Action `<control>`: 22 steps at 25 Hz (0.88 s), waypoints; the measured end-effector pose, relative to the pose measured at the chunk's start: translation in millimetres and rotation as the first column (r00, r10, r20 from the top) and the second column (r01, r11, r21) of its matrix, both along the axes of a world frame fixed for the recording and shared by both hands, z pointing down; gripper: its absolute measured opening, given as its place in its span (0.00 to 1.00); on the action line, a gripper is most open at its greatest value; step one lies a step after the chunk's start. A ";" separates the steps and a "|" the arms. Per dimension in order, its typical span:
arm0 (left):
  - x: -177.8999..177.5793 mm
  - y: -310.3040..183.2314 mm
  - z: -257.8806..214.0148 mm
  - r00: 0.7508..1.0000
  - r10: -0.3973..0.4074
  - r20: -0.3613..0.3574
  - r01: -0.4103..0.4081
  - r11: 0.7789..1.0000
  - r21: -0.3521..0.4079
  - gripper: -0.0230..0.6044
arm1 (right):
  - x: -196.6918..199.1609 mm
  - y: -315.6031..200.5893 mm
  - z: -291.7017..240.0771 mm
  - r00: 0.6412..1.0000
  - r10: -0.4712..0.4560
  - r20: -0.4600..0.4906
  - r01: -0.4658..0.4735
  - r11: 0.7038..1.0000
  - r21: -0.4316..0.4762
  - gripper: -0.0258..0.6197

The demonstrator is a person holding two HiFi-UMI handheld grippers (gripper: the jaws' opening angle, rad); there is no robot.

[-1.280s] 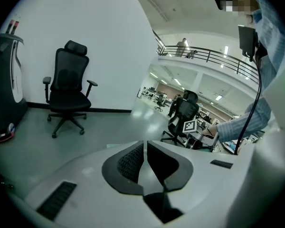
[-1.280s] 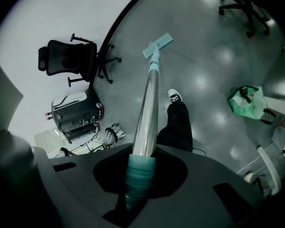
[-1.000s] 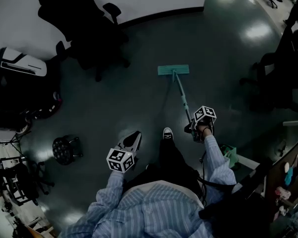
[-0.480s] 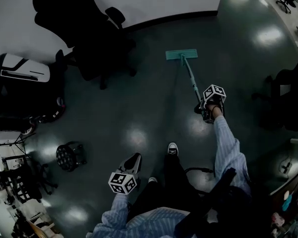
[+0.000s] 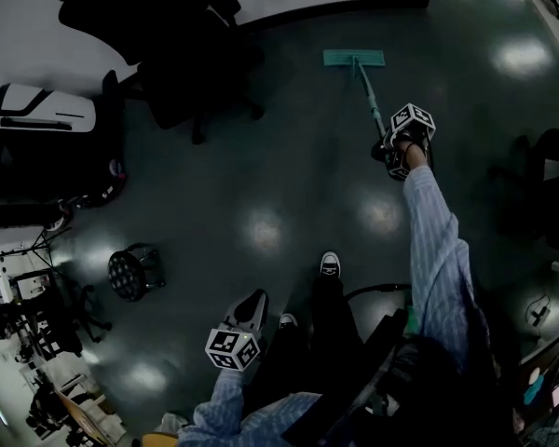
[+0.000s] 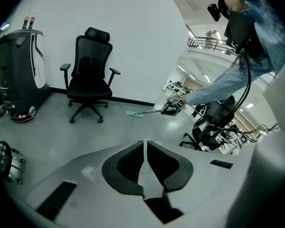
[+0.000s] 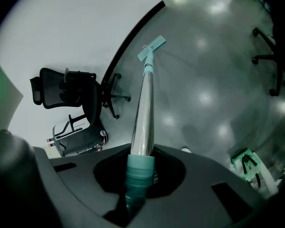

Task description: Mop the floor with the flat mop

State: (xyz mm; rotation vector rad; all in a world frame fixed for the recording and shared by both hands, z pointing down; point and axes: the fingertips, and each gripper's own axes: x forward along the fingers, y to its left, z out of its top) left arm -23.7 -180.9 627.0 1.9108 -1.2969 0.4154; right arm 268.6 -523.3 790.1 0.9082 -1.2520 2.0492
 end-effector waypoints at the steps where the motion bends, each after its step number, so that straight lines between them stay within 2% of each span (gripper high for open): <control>1: -1.8 2.9 0.5 1.000 -0.009 -0.001 0.009 1.000 -0.003 0.08 | -1.8 -1.4 0.2 1.000 0.003 -0.003 -0.003 1.000 0.002 0.09; 5: -16.5 8.4 1.3 0.999 -0.044 -0.013 0.044 0.999 -0.003 0.08 | -19.5 11.3 -2.3 1.000 0.028 0.001 -0.028 1.000 0.004 0.09; 10: -27.0 13.5 -7.8 0.998 -0.039 -0.042 0.040 0.998 0.037 0.08 | -35.0 66.8 -16.7 0.998 0.059 0.018 -0.059 0.998 -0.010 0.09; 16: -39.1 26.9 -26.2 0.998 0.022 -0.058 -0.016 0.995 0.103 0.08 | -43.7 165.5 -26.3 0.999 0.046 0.013 -0.046 0.998 -0.032 0.09; 22: -60.0 69.3 -40.6 0.993 0.106 -0.056 -0.096 0.983 0.159 0.08 | -59.7 284.9 -34.3 0.998 0.061 0.016 -0.060 0.997 -0.046 0.09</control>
